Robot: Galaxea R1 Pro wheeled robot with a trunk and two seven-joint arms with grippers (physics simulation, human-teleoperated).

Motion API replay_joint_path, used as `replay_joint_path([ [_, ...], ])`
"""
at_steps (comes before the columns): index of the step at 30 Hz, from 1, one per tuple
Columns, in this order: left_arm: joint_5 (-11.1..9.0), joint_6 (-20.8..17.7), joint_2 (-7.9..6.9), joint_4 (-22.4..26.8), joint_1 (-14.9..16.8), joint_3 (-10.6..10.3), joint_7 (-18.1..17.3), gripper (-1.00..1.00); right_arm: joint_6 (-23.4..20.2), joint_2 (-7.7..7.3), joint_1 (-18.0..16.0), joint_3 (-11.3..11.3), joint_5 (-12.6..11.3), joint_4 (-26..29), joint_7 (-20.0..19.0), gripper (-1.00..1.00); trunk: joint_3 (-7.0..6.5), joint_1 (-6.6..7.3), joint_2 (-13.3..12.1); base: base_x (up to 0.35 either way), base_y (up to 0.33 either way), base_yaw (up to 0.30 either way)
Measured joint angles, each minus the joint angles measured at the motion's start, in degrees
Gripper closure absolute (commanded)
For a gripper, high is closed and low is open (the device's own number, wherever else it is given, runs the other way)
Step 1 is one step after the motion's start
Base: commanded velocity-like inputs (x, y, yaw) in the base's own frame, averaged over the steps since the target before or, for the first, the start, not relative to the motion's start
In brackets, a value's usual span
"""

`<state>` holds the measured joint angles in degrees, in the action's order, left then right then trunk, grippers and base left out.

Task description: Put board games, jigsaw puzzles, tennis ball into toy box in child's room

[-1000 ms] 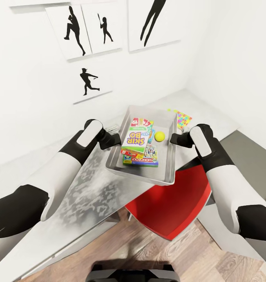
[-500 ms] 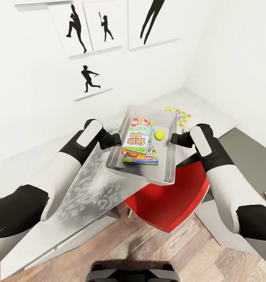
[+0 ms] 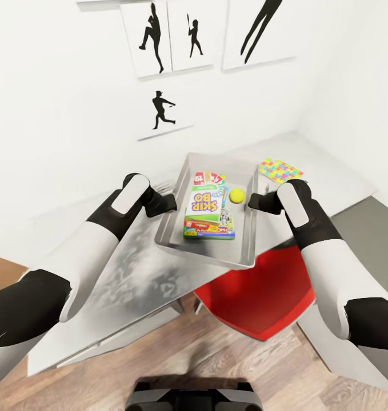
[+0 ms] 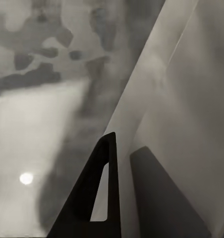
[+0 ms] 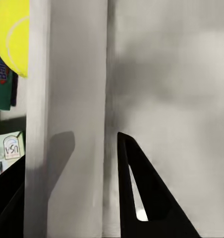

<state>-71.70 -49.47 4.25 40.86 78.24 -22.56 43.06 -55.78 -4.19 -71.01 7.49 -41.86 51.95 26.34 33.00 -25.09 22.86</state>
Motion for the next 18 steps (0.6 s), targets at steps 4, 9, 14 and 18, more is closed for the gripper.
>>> replay_joint_path([
  [4,0.2,-0.2,0.03,-0.1,0.1,0.1,-0.1,1.0,0.0,0.0,0.0,-0.1,0.1,0.1,-0.1,1.0,-0.75,-0.63,0.0,-0.201,-0.051,0.191],
  [9,0.2,-0.1,0.04,-0.1,0.2,0.0,-0.1,1.0,0.0,-0.01,0.0,-0.1,0.3,0.1,-0.4,1.0,-0.77,-0.68,0.0,-0.283,-0.023,0.065],
  [14,0.2,-0.1,0.06,0.0,0.1,0.1,-0.1,1.0,0.0,-0.04,0.1,-0.1,0.3,0.1,-0.4,1.0,-0.83,-0.68,0.0,-0.31,-0.007,0.021],
  [18,0.4,-0.3,0.07,0.0,0.2,0.2,-0.1,1.0,0.1,-0.03,0.1,-0.1,0.2,0.1,-0.5,1.0,-0.79,-0.68,0.0,-0.311,-0.003,0.008],
])
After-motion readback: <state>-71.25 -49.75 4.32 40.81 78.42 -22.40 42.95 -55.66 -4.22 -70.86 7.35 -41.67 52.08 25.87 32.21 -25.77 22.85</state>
